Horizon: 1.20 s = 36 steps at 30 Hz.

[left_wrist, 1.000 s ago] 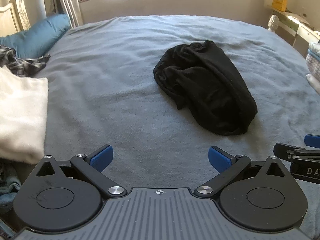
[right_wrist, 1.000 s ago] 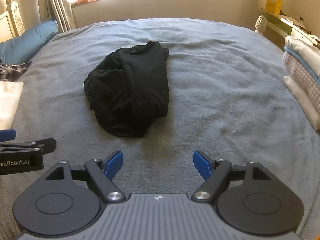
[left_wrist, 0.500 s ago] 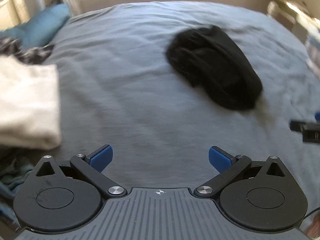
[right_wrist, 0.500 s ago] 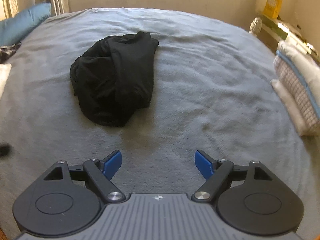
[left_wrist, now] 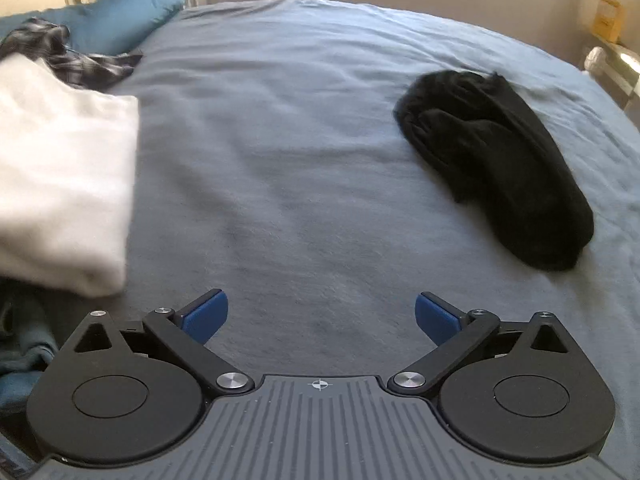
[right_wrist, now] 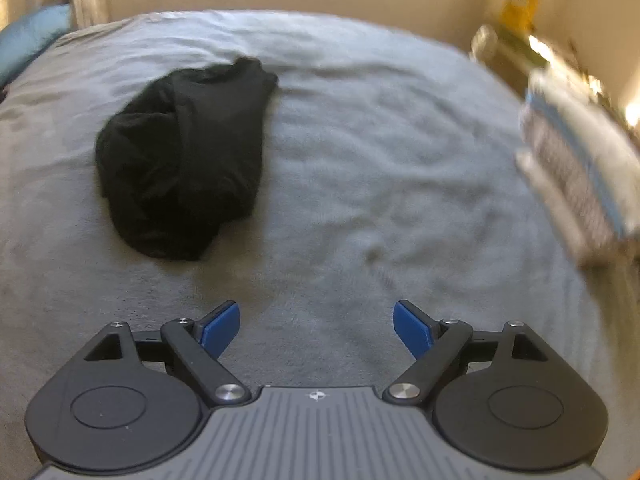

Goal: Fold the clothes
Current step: 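Move both grippers open toward the crumpled black T-shirt on the bed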

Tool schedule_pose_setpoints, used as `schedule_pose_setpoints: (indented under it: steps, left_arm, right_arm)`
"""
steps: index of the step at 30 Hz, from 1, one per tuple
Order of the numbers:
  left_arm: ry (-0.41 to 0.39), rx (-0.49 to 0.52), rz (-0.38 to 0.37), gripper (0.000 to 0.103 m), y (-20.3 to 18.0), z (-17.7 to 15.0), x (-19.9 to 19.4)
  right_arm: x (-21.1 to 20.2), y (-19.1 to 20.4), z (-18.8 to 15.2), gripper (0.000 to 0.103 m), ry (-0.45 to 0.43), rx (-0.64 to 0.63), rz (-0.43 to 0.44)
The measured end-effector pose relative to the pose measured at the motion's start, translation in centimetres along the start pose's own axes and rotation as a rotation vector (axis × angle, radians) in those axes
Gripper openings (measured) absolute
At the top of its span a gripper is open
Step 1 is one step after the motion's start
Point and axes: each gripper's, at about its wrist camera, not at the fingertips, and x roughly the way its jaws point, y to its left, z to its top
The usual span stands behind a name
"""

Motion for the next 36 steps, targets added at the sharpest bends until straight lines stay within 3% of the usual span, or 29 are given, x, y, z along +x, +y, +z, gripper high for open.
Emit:
schedule_pose_setpoints:
  steps: [2,5,8,13,17,21,24,32,36]
  left_arm:
    - [-0.005,0.013,0.023,0.103,-0.4,0.3,-0.2]
    - [-0.014,0.032,0.058,0.103,-1.1,0.9,-0.6]
    - [-0.068,0.11,0.065,0.103,-2.4,1.9,-1.7]
    - [-0.056,0.254,0.093,0.103,-4.6,1.2,-1.3]
    - [-0.033,0.254,0.058,0.103,-5.2,0.1,-0.6]
    - [-0.032,0.422,0.044,0.103,-6.3,0.1,-1.7]
    - [-0.06,0.468,0.021,0.103,-5.7,-0.6,-3.6]
    - [0.07,0.346,-0.071,0.103,-6.0,-0.4,-1.5]
    - [0.052,0.293,-0.092,0.103,-6.0,0.2,-1.3]
  right_arm:
    - [0.5,-0.1,0.1,0.086,0.043,0.047,0.031]
    - [0.4,0.4,0.5,0.087,0.024,0.046,0.041]
    - [0.2,0.9,1.0,0.089,0.0,0.036,0.048]
    - [0.8,0.8,1.3,0.091,0.032,0.044,0.026]
    - [1.2,1.2,1.6,0.091,0.029,0.034,0.015]
    - [1.6,1.9,1.8,0.091,0.034,0.029,0.017]
    - [1.7,2.6,1.9,0.091,0.044,0.016,0.025]
    - [1.1,4.3,3.0,0.091,-0.007,0.021,0.068]
    - [0.8,5.2,2.9,0.091,-0.013,-0.006,0.076]
